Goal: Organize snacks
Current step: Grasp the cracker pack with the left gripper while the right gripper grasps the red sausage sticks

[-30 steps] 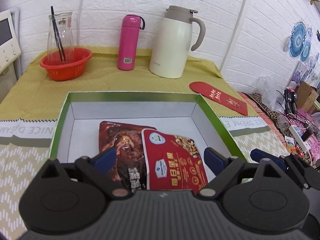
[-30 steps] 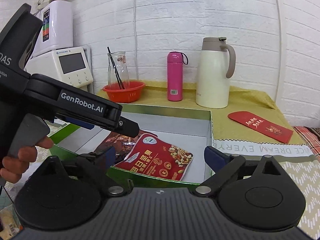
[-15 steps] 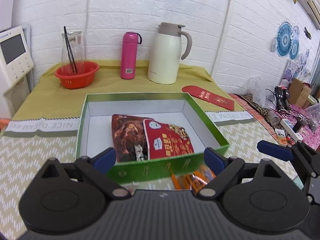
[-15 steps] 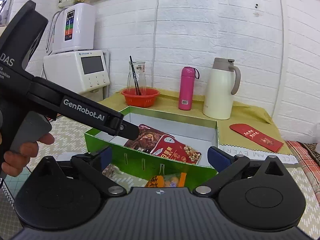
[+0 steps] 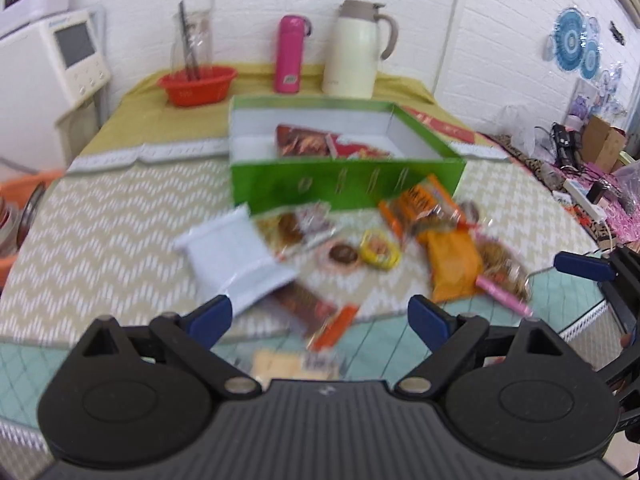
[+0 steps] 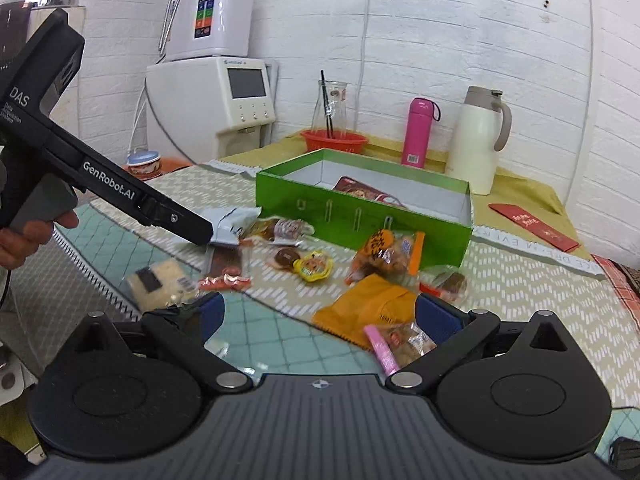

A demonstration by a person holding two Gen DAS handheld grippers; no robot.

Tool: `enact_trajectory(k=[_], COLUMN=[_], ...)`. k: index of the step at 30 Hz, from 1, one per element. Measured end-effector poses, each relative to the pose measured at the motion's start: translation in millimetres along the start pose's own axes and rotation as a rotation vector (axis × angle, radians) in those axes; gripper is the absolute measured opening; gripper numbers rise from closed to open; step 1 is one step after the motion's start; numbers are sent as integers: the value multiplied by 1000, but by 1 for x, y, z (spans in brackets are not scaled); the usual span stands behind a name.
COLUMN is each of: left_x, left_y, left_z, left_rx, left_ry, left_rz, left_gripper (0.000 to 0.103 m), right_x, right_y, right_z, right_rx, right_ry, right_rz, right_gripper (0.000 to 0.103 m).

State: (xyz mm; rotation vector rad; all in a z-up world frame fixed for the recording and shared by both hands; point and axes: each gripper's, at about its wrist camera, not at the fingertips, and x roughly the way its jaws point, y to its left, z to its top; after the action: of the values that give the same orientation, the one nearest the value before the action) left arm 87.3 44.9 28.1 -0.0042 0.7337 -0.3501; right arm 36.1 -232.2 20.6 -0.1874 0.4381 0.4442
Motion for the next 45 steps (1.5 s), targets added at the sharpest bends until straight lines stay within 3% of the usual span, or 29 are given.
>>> enact_trajectory(k=[9,16,22,29,31,32,35,39,43,45], left_x=[-12,-4,-1,-4,-2,-1,5,8,5,2], left_y=[27,27,25,32,35,35,32,22,11,9], left_z=[-54,-53,-57,-61,-58,-56,-52,-51,-53,-48], left_rx=[-72,-63,-57,-90,-101,-102,-95,-65,-41,-18], left_ry=[72,71,90,81,81,81,83,94,126,107], left_rz=[20,-10,-42,-49,-62,-69,-81,-122,-210,-189], left_gripper=[90,90,90,90,90,90,90,90,90,90], right_x=[1,-16,-15,30,34,35,33,21,14,14], right_y=[10,39,29,29,32,31,16,0,-1,-1], right_z=[-36,-35,-15,-14,-17,-18,-20,-29,-35,-35], right_rx=[62,24,-40,-64,-72,-70,20,102,105,107], right_ry=[166,160,128,210,224,222,231,235,219,217], right_rz=[-18,145,74,191,164,141,53,-15,-14,-10], right_gripper=[103,103,103,103,103,96,89,89,92,95])
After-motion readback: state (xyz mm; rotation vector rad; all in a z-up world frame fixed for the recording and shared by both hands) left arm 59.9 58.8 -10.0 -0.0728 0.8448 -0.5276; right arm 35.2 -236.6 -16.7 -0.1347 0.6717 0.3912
